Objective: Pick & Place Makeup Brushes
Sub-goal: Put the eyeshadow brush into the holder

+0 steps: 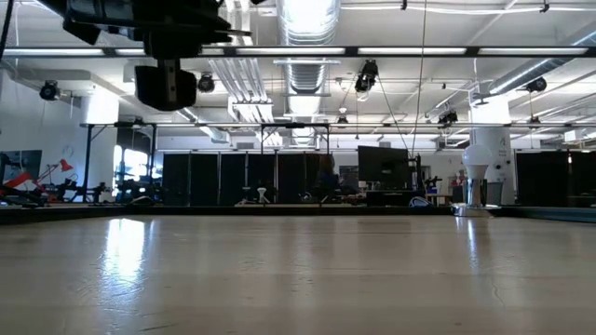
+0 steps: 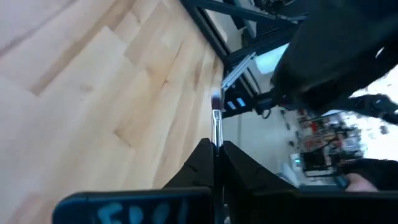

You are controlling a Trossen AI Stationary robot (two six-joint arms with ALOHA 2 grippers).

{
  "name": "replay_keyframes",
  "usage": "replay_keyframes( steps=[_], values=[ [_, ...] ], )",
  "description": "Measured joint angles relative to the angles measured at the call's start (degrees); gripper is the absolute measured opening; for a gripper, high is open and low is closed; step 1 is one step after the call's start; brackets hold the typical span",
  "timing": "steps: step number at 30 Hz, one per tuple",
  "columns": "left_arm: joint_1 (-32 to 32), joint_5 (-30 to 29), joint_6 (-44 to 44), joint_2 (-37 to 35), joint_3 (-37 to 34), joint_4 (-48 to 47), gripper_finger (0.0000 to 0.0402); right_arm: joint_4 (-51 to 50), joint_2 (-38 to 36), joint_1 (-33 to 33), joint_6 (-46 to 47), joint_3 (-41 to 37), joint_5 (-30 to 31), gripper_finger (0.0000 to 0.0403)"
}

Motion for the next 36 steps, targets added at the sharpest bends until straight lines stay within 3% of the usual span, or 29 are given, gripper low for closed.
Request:
replay_keyframes(
  steps=[5,9,17,21,24,28,36],
  values=[
    [-3.1,-6.1,6.0,-8.1,-0.1,-8.5,0.0009,-0.3,-0.4,-0.2,13.6,2.3,2.7,0.0053],
    [-10.4,-17.6,12.2,-16.2,-0.1,-12.1,0.0009,-0.2,-0.9,-0.3,23.5,3.1,3.4,0.0042],
    [-37.7,-50.6,22.9,-25.1,-0.1,-22.1,0.0009,0.3,-0.8,0.0,34.4,2.8,6.3,0.0009],
    [-51.8,-65.7,22.9,-25.1,-1.7,-23.7,0.0009,1.9,-0.8,0.0,37.2,2.6,7.0,0.0009],
    [-58.9,-73.7,19.4,-25.3,-5.1,-22.8,0.0009,2.0,-0.6,0.0,38.5,3.0,8.9,0.0008],
    [-63.2,-77.0,18.3,-26.0,-10.5,-15.6,0.0009,3.7,-0.6,-0.1,38.7,3.2,9.3,0.0008],
    [-62.2,-71.9,33.7,-26.6,-21.7,12.6,0.0009,5.1,-0.6,-0.9,39.2,3.2,11.0,0.0008]
  ],
)
